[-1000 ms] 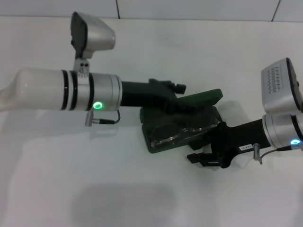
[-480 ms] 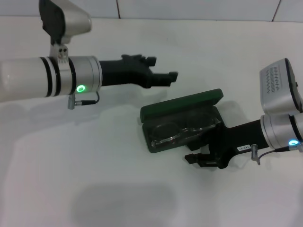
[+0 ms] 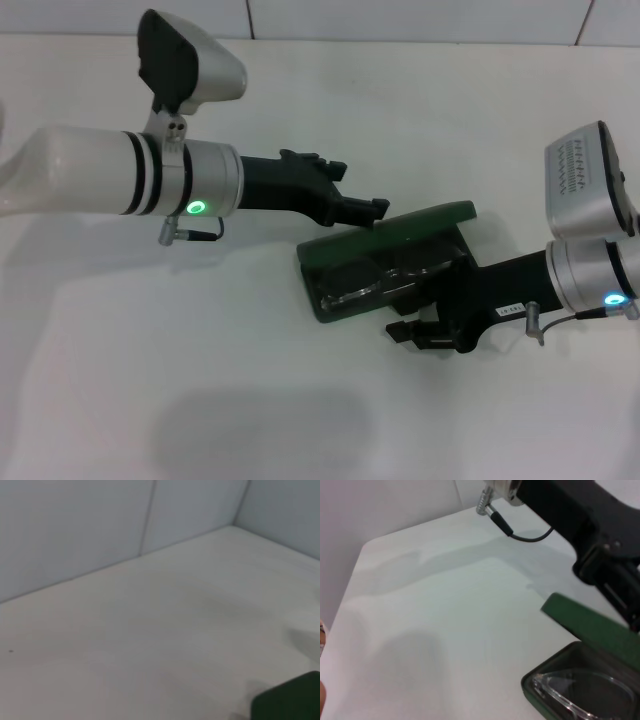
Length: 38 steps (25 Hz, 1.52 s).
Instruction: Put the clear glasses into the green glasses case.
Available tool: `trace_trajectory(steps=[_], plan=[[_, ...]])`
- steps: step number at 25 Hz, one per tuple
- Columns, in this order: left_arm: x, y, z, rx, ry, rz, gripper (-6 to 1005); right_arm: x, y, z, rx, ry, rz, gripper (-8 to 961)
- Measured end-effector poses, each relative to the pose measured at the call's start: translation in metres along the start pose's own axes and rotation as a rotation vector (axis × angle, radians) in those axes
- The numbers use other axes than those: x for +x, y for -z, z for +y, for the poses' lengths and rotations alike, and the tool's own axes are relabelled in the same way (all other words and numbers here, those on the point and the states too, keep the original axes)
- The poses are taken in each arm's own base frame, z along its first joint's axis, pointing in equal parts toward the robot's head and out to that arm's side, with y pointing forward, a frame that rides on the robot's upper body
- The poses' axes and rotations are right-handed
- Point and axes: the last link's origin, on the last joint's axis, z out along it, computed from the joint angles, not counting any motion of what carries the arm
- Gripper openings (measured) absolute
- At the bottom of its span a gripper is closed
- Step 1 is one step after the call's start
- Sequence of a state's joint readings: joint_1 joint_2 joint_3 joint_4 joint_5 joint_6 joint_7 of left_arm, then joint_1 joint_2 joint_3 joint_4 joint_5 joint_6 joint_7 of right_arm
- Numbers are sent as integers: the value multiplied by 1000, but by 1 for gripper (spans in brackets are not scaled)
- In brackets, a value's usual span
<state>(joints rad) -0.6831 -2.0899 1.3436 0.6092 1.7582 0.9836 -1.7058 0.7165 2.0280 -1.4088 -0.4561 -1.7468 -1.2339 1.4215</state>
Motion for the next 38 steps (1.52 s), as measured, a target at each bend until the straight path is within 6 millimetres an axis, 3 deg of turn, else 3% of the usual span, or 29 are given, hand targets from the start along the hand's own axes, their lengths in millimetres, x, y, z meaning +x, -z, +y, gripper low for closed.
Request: trace_trajectory(steps=[7,20,24,28,33,36,38], plan=[[7,-1,6,-33,-26,11,880,1,0,-2,16,-7,-3,438],[-4,-7,15,-53,-48,0,880,-3,-1,-4,20,2,-8,453],[-5,-3,12,-39,-33,30,880,-9,3,4,-45,20,-30,458],[5,13,11,-43,-21,175,880,-15,24,13,-116,52,-76,463],[15,53,17,-92,-63,467,879,-21,83,18,-86,136,-243,469],[7,83,30,-168,-123,639,879,-19,118,24,-30,218,-359,472],[-11,95,40,-210,-156,677,879,-12,134,29,-6,247,-427,474]])
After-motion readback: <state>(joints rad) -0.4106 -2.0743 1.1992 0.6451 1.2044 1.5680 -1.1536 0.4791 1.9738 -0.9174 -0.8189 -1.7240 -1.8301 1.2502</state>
